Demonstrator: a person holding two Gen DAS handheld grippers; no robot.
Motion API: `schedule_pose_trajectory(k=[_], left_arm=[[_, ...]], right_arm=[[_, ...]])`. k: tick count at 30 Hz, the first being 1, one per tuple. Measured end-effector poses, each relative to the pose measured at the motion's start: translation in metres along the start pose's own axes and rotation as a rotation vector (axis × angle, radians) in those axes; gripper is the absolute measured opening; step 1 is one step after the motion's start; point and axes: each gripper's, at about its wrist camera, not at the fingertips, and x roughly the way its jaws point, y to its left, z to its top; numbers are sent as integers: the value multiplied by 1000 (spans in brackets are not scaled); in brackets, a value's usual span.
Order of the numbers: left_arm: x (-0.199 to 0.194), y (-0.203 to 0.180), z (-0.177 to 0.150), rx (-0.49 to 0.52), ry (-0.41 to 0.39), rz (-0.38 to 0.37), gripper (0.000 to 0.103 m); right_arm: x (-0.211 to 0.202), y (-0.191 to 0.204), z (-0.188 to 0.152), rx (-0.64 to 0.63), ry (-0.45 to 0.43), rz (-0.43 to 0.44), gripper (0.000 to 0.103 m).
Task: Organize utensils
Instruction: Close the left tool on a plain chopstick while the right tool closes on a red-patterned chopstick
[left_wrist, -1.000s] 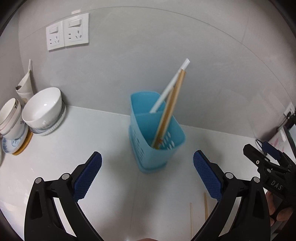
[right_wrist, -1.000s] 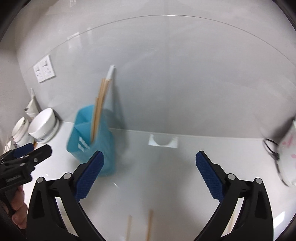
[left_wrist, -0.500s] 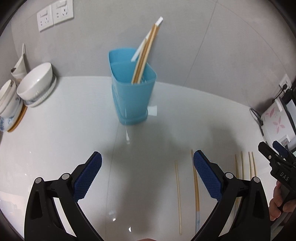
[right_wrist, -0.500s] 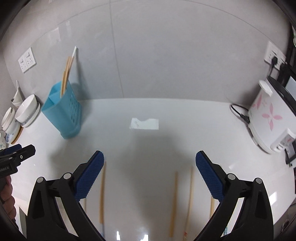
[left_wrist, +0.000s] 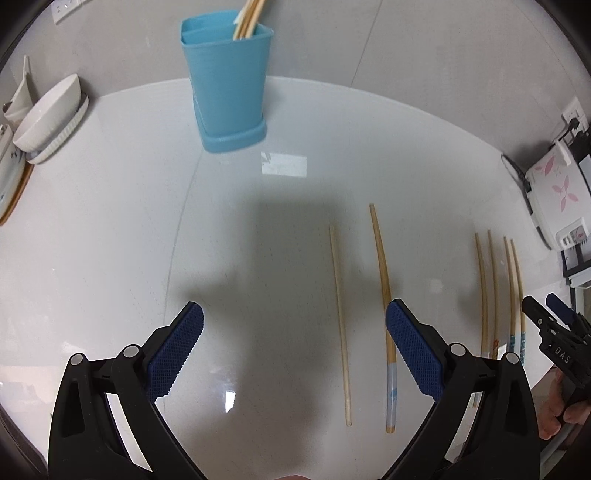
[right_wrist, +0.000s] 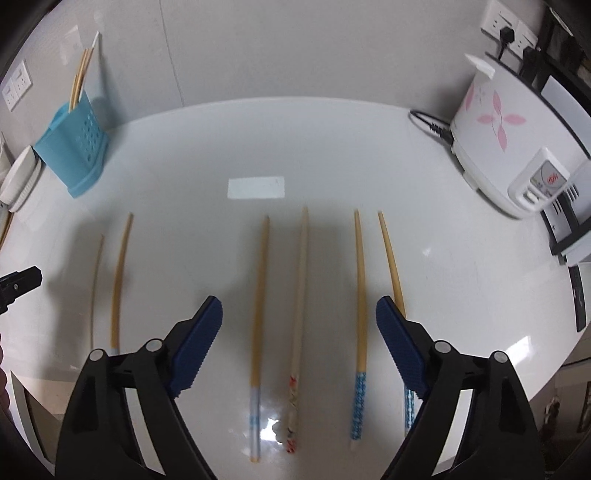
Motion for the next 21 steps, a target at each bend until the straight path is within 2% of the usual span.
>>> schedule_pose_trajectory(k=[4, 7, 21], left_arm=[[12, -7, -9, 12, 47, 14, 96], [22, -9, -13, 15, 80, 45, 96], [58, -16, -30, 34, 201, 93, 90]], right_arm=[[11, -5, -11, 6, 78, -11, 69], [20, -7, -17, 12, 137, 0, 68], [44, -9, -24, 28, 295, 10, 43]])
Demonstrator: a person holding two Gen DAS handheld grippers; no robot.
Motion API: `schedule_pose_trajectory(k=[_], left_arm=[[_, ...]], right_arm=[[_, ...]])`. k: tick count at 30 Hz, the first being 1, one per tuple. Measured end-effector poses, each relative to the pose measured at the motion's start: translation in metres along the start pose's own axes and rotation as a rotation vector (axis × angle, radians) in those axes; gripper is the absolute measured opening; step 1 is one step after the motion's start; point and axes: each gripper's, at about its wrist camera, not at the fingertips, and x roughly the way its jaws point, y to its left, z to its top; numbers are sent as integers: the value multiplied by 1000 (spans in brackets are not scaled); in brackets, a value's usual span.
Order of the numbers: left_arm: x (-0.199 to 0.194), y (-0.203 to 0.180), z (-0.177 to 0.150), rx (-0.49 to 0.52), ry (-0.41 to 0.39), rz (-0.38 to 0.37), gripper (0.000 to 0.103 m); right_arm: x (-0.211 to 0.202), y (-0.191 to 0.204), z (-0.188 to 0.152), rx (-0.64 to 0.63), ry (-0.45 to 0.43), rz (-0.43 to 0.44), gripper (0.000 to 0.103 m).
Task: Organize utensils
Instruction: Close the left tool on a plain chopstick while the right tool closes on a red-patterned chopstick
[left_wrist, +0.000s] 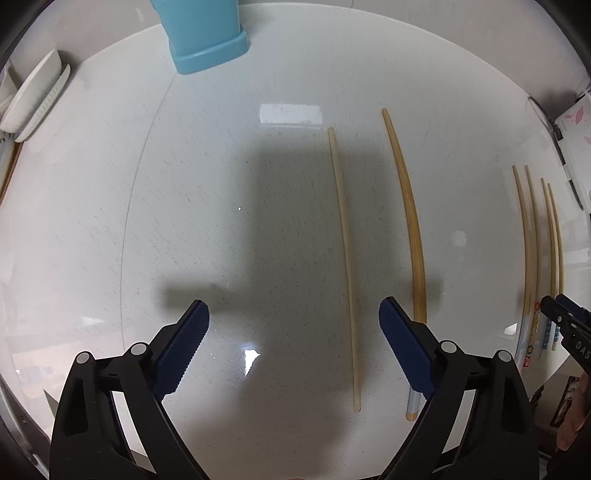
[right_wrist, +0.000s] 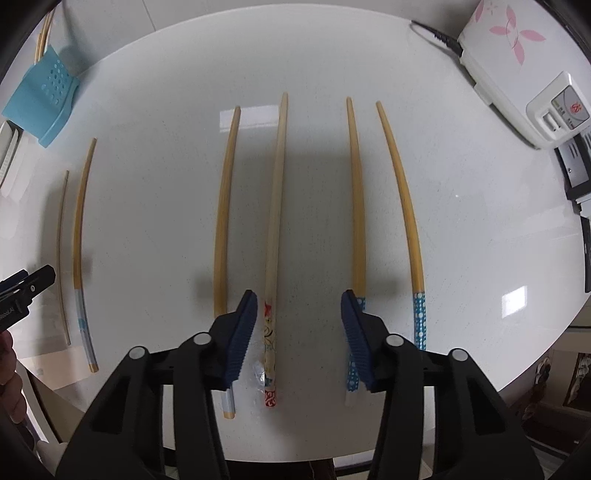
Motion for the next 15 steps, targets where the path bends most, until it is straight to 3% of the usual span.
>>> schedule_pose_trajectory(k=[15], left_arm=[[9, -15, 1, 26, 52, 29, 82]], right_arm=[[15, 17, 6, -21, 74, 12, 27]])
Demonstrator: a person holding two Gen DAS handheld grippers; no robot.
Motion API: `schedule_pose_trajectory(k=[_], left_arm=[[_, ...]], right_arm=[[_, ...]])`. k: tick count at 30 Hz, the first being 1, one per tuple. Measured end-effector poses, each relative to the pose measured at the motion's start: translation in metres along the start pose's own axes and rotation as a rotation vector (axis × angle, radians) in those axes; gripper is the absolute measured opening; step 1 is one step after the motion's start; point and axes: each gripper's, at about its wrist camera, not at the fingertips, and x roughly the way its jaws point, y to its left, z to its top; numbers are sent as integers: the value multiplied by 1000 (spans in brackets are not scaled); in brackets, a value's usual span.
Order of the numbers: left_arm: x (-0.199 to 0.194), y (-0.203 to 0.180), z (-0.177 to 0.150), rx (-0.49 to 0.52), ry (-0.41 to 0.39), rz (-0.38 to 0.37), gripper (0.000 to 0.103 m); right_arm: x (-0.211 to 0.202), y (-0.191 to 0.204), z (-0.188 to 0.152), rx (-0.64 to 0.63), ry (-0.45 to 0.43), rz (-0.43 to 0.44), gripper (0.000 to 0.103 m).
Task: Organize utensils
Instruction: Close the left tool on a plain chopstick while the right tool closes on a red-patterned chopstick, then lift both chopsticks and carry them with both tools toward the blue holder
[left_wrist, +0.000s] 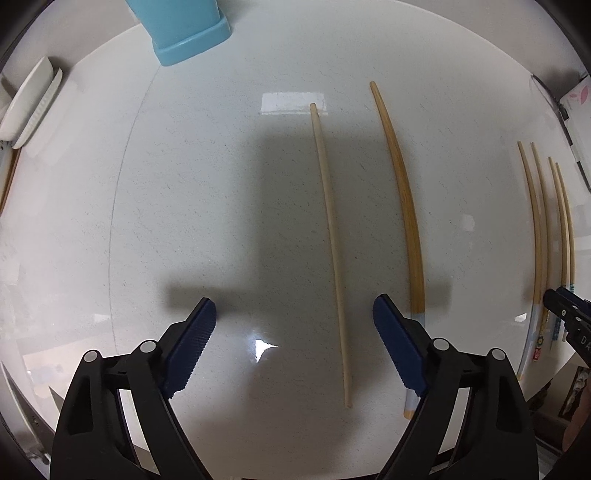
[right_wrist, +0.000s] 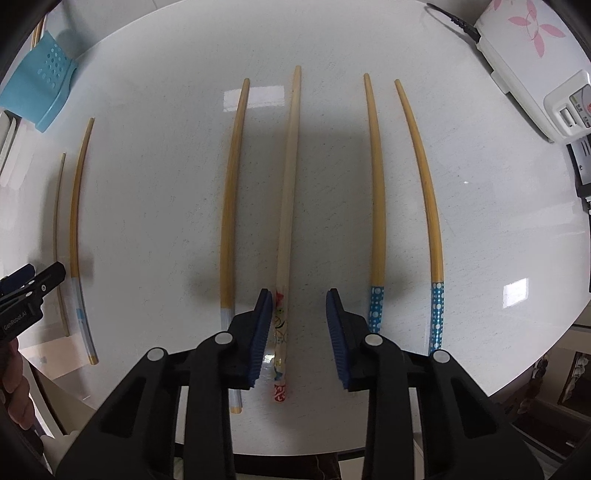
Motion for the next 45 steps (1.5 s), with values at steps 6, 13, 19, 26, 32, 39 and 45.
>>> schedule_pose_trajectory(k=[6, 13, 19, 26, 32, 39, 45], left_arm=[[-7, -8, -2, 9, 7, 0, 51], [-10, -13, -8, 8, 6, -7, 4], [-8, -13, -4, 9, 10, -26, 3], [-10, 5, -9, 14, -2, -49, 3], [-21, 6, -11, 13, -45, -66, 3], [-40, 11, -10, 9, -97, -86, 3], [-61, 13, -9, 11, -141, -94, 3]], right_arm=[[6, 7, 11, 4, 28, 17, 15], [10, 13, 22, 21, 52, 21, 6], [10, 16, 26, 29, 49, 16, 6], [-1, 10, 20, 31, 30, 28, 6], [-13, 12, 18, 35, 0, 29, 6], [-42, 10, 10, 31, -54, 41, 6], [-62, 8, 6, 36, -112, 58, 6]])
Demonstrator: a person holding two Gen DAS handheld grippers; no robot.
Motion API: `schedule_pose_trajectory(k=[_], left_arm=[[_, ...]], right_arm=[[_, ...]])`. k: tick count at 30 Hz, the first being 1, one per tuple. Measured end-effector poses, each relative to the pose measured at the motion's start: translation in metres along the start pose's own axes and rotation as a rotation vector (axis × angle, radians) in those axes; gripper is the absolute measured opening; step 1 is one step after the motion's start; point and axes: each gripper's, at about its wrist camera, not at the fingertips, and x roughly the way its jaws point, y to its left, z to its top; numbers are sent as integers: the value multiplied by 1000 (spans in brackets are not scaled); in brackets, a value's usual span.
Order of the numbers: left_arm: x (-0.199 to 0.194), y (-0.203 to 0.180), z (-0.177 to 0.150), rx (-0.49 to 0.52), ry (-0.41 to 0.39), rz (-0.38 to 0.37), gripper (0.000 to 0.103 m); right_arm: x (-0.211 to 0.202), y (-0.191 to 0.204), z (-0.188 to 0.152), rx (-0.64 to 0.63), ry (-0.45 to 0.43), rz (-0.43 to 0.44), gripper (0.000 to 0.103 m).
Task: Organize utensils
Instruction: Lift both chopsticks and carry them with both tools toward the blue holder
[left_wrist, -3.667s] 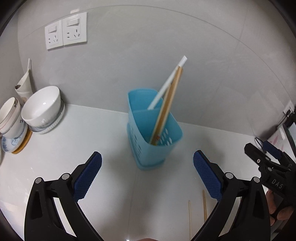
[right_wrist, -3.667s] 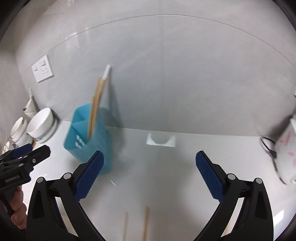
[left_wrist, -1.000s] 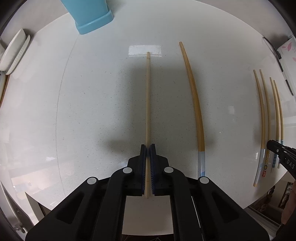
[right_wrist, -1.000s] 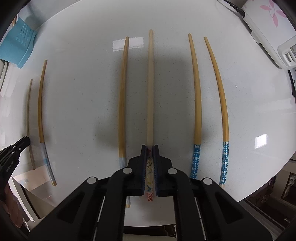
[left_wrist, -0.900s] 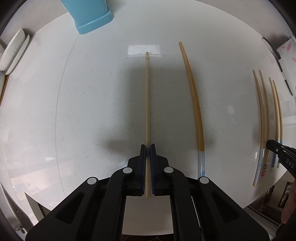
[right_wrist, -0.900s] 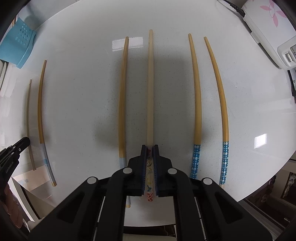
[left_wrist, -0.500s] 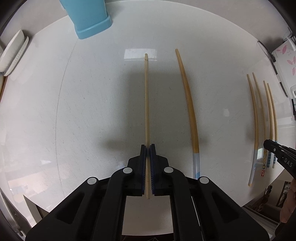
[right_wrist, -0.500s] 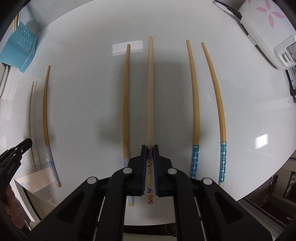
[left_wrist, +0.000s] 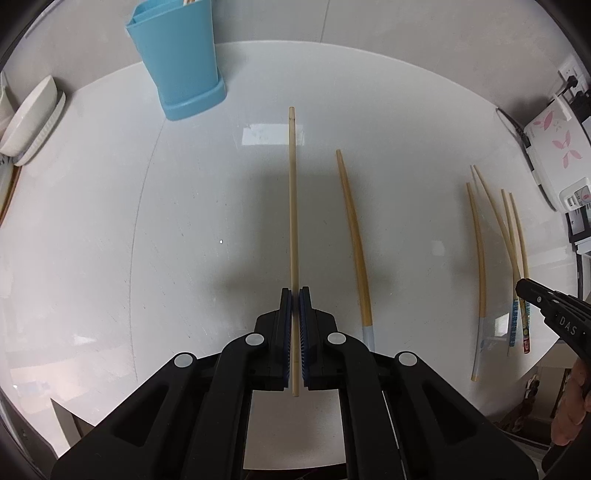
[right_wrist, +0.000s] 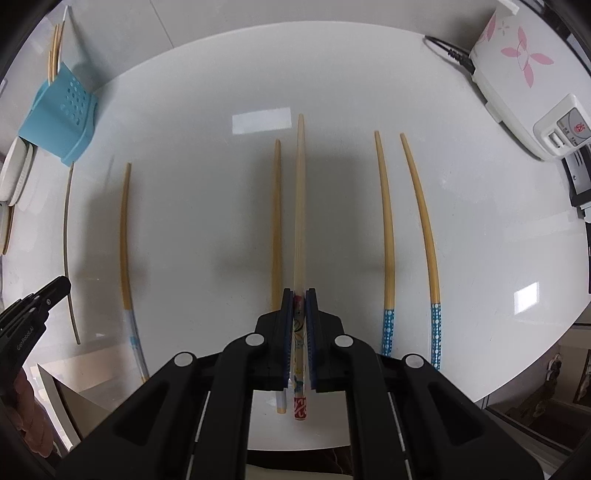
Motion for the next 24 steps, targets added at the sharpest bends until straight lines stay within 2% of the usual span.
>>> schedule_pose_trajectory(k=[8, 24], left_arm=[[-17, -8, 10, 5, -60, -12, 3], [-53, 6, 35, -29, -199, -28, 3]], right_arm=[[-25, 7, 10, -9, -80, 34, 6], [-83, 48, 26, -84, -290, 159, 6]])
